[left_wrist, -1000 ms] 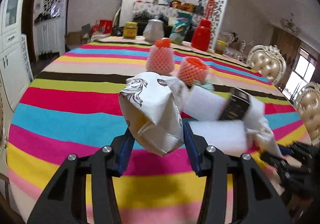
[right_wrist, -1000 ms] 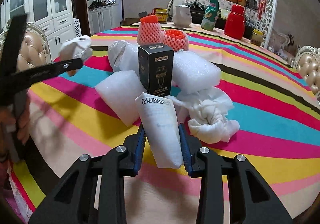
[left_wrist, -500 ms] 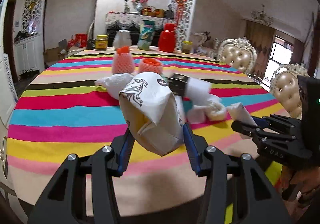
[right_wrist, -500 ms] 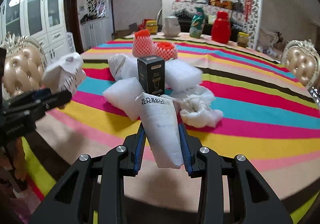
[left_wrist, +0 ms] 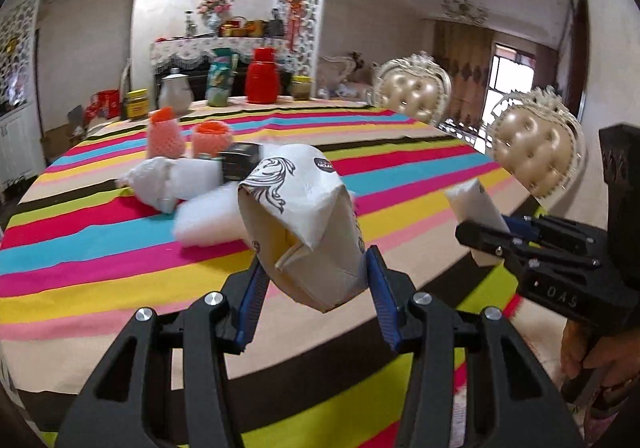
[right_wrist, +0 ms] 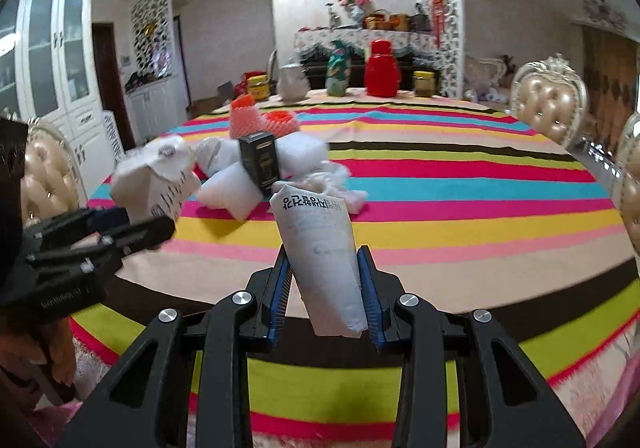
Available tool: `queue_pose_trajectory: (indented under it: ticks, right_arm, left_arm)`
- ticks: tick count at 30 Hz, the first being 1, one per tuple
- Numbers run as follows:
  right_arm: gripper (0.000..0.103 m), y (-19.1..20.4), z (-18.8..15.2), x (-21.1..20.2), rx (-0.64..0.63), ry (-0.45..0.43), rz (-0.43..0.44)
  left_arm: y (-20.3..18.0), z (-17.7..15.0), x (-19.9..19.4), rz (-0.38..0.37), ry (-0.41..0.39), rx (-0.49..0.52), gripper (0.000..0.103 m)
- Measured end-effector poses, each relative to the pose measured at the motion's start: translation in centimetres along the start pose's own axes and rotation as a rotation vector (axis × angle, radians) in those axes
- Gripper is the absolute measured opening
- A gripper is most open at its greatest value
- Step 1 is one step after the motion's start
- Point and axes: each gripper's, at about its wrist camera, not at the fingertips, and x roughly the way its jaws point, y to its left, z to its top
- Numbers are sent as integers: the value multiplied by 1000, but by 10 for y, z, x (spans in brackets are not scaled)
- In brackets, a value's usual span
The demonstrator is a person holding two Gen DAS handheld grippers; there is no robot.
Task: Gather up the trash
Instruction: 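Carry the paper cup and paper strip with both tools over the pink bin, then open both tools to drop the cup and strip into the bin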
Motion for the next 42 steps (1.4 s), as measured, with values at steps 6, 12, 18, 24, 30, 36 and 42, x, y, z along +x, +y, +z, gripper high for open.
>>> queue_pose_trajectory:
  ticks: [6, 12, 18, 24, 30, 36, 42]
  right_arm:
    - [35, -35, -17, -33, 62, -28, -75]
    - [35, -66, -34, -77, 100, -73, -169]
    - [35, -107, -60, -124, 169, -95, -296]
    - [35, -153, -90, -168, 251, -97, -423]
    - [35, -206, -121, -215, 349, -88, -600]
    - [35, -257, -148, -246, 493, -114, -653]
    - [35, -282, -163, -252, 557, -113, -643]
  left_arm:
    - [-47, 0, 13, -84, 17, 82, 47]
    - [-101, 0, 22, -192, 21, 154, 47]
    - [-162, -2, 29, -320, 36, 231, 47]
    - [-224, -4, 33, -446, 42, 305, 47]
    - [-287, -6, 45, -577, 104, 337, 47]
    - [-356, -12, 62, -699, 156, 376, 47]
    - [-413, -19, 83, -810, 207, 395, 48]
